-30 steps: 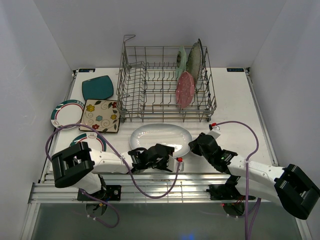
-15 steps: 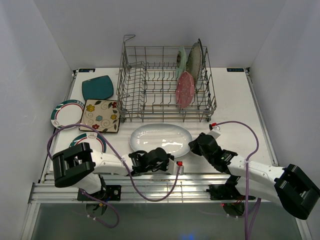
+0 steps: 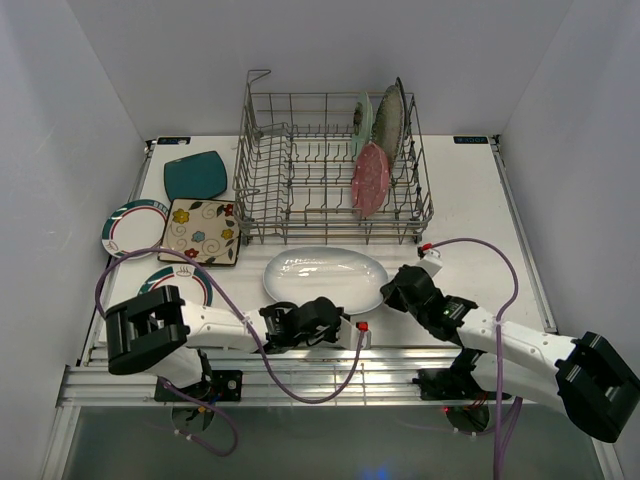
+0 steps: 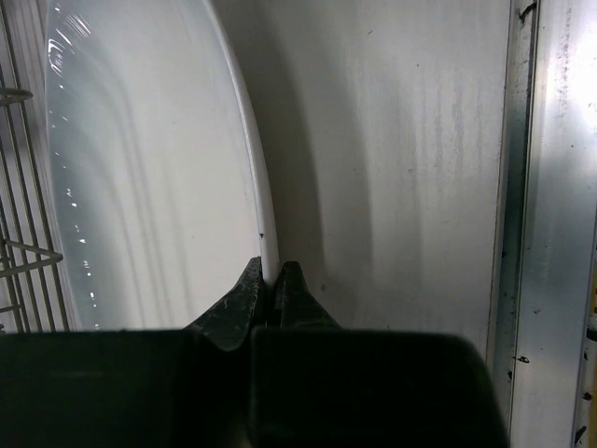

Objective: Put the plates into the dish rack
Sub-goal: Pick up the plate at the center of the board.

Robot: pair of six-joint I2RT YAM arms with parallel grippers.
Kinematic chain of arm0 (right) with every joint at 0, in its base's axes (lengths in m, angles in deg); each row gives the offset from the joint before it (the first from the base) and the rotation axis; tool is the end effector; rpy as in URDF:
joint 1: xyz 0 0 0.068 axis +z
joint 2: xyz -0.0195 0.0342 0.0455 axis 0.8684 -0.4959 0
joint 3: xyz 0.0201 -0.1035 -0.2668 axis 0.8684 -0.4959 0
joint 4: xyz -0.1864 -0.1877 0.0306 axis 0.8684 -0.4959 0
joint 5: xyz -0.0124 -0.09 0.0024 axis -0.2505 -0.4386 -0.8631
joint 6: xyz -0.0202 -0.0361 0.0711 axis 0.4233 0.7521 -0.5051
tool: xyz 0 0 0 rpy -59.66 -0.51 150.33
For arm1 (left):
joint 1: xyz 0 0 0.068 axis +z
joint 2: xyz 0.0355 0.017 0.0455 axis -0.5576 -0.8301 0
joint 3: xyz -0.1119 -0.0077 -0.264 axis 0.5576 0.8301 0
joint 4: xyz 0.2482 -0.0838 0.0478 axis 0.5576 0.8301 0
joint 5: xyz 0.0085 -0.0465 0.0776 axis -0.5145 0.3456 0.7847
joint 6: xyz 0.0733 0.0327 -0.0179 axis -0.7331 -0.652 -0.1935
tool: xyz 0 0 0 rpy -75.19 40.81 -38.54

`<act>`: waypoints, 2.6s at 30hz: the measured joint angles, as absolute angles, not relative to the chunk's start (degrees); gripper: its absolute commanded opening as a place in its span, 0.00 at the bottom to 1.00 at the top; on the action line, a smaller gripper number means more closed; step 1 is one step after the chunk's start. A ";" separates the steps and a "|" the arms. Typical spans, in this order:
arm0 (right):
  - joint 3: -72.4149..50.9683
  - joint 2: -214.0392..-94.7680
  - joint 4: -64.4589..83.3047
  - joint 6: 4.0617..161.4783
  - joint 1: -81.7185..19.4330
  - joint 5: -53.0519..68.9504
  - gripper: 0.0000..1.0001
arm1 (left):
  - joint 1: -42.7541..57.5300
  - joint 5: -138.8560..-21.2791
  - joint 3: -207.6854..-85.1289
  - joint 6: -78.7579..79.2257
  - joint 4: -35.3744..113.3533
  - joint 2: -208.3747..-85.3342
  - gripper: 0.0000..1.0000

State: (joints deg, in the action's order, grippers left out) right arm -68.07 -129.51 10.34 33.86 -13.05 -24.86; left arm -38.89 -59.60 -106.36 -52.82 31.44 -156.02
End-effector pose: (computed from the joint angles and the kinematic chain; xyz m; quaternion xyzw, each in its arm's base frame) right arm 0.1645 0.1330 0.1540 0.1609 0.8661 0.2155 0.4214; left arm 0.1032 -0.2814 0.1312 0.7421 0.5303 -0.0136 0.4097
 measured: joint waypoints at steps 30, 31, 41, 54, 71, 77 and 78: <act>-56.82 -120.09 -13.69 39.19 -11.87 -21.78 0.08 | -41.68 -63.14 -120.59 -44.69 57.41 -149.69 0.00; -55.77 -120.17 -14.87 39.19 -11.87 -21.76 0.08 | -41.70 -63.12 -120.59 -44.71 57.41 -149.18 0.00; -41.06 -126.75 -28.29 40.11 -11.91 -22.67 0.08 | -41.75 -62.27 -124.48 -42.15 61.10 -146.36 0.00; -28.29 -131.52 -36.61 41.44 -12.26 -22.28 0.08 | -42.49 -58.18 -127.56 -41.39 63.97 -143.08 0.00; -18.33 -135.30 -37.90 45.18 -13.11 -24.42 0.08 | -43.54 -50.51 -139.89 -40.38 74.61 -146.04 0.00; -16.69 -136.54 -37.90 45.88 -13.18 -24.47 0.08 | -43.80 -48.58 -140.39 -40.91 75.05 -146.14 0.00; -16.34 -136.74 -37.88 46.06 -13.18 -24.47 0.08 | -43.87 -48.19 -140.63 -41.06 75.27 -146.17 0.00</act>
